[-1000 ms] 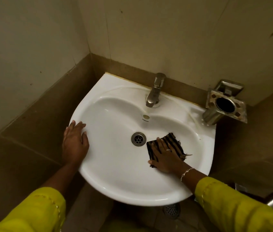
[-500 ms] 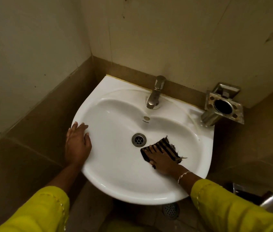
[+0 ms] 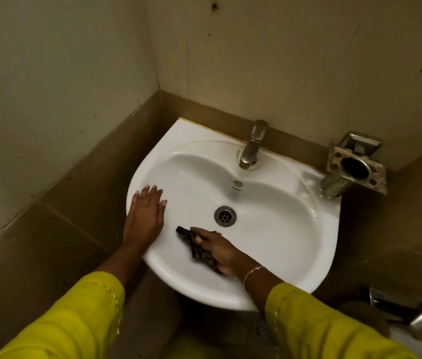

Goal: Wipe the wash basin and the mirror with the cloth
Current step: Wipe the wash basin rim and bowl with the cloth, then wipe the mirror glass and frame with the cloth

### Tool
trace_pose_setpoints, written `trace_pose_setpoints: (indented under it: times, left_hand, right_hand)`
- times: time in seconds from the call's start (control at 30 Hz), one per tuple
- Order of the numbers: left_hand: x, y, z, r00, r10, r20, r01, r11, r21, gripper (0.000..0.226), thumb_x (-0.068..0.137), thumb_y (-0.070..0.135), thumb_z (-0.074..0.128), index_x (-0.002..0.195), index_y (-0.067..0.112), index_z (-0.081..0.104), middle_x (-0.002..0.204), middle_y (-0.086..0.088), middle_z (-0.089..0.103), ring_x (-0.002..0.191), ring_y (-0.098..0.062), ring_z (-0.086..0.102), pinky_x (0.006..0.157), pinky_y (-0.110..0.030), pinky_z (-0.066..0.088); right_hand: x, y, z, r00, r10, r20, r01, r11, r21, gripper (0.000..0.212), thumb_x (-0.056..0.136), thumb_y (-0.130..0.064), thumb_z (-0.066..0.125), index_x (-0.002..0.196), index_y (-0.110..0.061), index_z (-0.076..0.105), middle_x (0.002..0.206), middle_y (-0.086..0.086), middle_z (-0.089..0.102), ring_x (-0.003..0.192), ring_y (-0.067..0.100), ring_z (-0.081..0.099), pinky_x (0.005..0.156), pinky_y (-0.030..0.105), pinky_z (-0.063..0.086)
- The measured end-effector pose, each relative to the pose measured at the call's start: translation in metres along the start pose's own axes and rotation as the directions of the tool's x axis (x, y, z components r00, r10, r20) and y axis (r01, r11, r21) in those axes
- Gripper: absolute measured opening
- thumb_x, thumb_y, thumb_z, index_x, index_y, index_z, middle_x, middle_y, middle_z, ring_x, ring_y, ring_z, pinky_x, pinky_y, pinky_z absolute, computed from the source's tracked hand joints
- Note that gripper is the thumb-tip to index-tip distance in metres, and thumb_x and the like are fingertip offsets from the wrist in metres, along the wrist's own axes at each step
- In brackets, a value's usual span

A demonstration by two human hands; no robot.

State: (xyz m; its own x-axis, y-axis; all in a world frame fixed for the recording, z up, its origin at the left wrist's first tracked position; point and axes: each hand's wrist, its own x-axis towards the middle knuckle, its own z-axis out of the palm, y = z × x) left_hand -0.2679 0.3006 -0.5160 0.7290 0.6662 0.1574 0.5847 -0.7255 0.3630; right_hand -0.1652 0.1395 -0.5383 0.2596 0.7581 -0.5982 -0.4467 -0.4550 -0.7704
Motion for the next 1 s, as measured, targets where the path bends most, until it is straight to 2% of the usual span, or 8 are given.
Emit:
trace_pose_setpoints:
  times: [0.07, 0.17, 0.33, 0.4, 0.57, 0.87, 0.93, 1.0]
  left_hand:
    - [0.002, 0.008, -0.003, 0.997, -0.079, -0.014, 0.076, 0.983, -0.17, 0.061, 0.088, 0.039, 0.02, 0.127, 0.0, 0.048, 0.136, -0.021, 0.046, 0.132, -0.031, 0.033, 0.112, -0.039, 0.012]
    - [0.014, 0.029, -0.018, 0.991, -0.132, -0.005, 0.12, 0.913, -0.39, 0.061, 0.088, 0.038, 0.022, 0.135, 0.003, 0.039, 0.144, -0.015, 0.035, 0.137, -0.024, 0.022, 0.112, -0.029, 0.004]
    - [0.039, 0.056, -0.066, 0.989, -0.05, -0.14, -0.015, 0.905, -0.426, 0.057, 0.091, 0.037, 0.02, 0.139, 0.008, 0.03, 0.149, -0.01, 0.026, 0.138, -0.011, 0.01, 0.109, -0.024, 0.0]
    - [0.051, 0.069, -0.094, 0.973, 0.003, -0.231, -0.103, 0.9, -0.424, 0.059, 0.09, 0.04, 0.02, 0.14, 0.009, 0.029, 0.15, -0.007, 0.023, 0.133, -0.005, 0.002, 0.111, -0.028, 0.002]
    - [0.088, 0.097, -0.163, 0.884, 0.237, -0.403, -0.345, 0.912, -0.221, 0.068, 0.087, 0.047, 0.017, 0.14, 0.006, 0.028, 0.15, -0.012, 0.024, 0.136, -0.011, 0.0, 0.111, -0.03, -0.003]
    - [0.119, 0.155, -0.262, 0.75, 0.264, -0.607, -0.404, 0.909, -0.103, 0.059, 0.092, 0.04, 0.025, 0.142, 0.009, 0.021, 0.152, -0.009, 0.016, 0.14, -0.017, -0.002, 0.112, -0.03, -0.004]
    - [0.118, 0.168, -0.276, 0.711, 0.287, -0.642, -0.452, 0.886, -0.105, 0.063, 0.09, 0.046, 0.022, 0.142, 0.009, 0.021, 0.152, -0.008, 0.016, 0.138, -0.012, -0.004, 0.112, -0.029, -0.004]
    - [0.12, 0.18, -0.291, 0.668, 0.309, -0.677, -0.502, 0.859, -0.103, 0.068, 0.087, 0.05, 0.018, 0.142, 0.01, 0.022, 0.152, -0.008, 0.018, 0.137, -0.009, -0.003, 0.112, -0.028, -0.003]
  right_hand:
    - [-0.001, -0.012, 0.01, 0.999, 0.025, 0.038, -0.035, 0.958, 0.286, 0.031, 0.097, -0.003, 0.035, 0.123, -0.005, 0.053, 0.11, 0.003, 0.065, 0.098, 0.012, 0.063, 0.081, 0.019, 0.049]
    - [0.01, -0.037, 0.025, 0.998, 0.049, 0.03, -0.058, 0.883, 0.465, 0.03, 0.094, -0.011, 0.043, 0.118, -0.002, 0.059, 0.114, 0.016, 0.062, 0.112, 0.03, 0.057, 0.095, 0.036, 0.045]
    - [0.009, -0.095, 0.044, 0.988, -0.115, 0.102, 0.002, 0.674, 0.738, 0.056, 0.089, -0.052, 0.045, 0.11, -0.004, 0.065, 0.115, 0.019, 0.064, 0.107, 0.035, 0.058, 0.097, 0.047, 0.042]
    - [0.0, -0.118, 0.049, 0.97, -0.214, 0.111, 0.053, 0.639, 0.767, 0.061, 0.079, -0.054, 0.056, 0.117, -0.005, 0.061, 0.119, 0.018, 0.062, 0.108, 0.034, 0.059, 0.096, 0.048, 0.044]
    - [-0.022, -0.172, 0.064, 0.918, -0.392, 0.052, 0.223, 0.622, 0.751, 0.026, 0.079, -0.009, 0.057, 0.104, -0.005, 0.063, 0.091, 0.013, 0.072, 0.086, 0.03, 0.069, 0.087, 0.044, 0.052]
    - [-0.098, -0.283, 0.082, 0.799, -0.601, -0.032, 0.352, 0.424, 0.834, 0.042, 0.083, -0.038, 0.054, 0.111, -0.009, 0.061, 0.099, 0.015, 0.065, 0.096, 0.032, 0.059, 0.08, 0.044, 0.051]
    - [-0.117, -0.296, 0.088, 0.742, -0.669, -0.046, 0.417, 0.406, 0.813, 0.048, 0.075, -0.032, 0.061, 0.117, -0.009, 0.059, 0.097, 0.012, 0.068, 0.092, 0.027, 0.064, 0.075, 0.038, 0.055]
    - [-0.135, -0.31, 0.092, 0.694, -0.718, -0.043, 0.464, 0.401, 0.79, 0.029, 0.077, -0.011, 0.057, 0.104, -0.007, 0.065, 0.082, 0.01, 0.072, 0.073, 0.023, 0.07, 0.061, 0.031, 0.057]
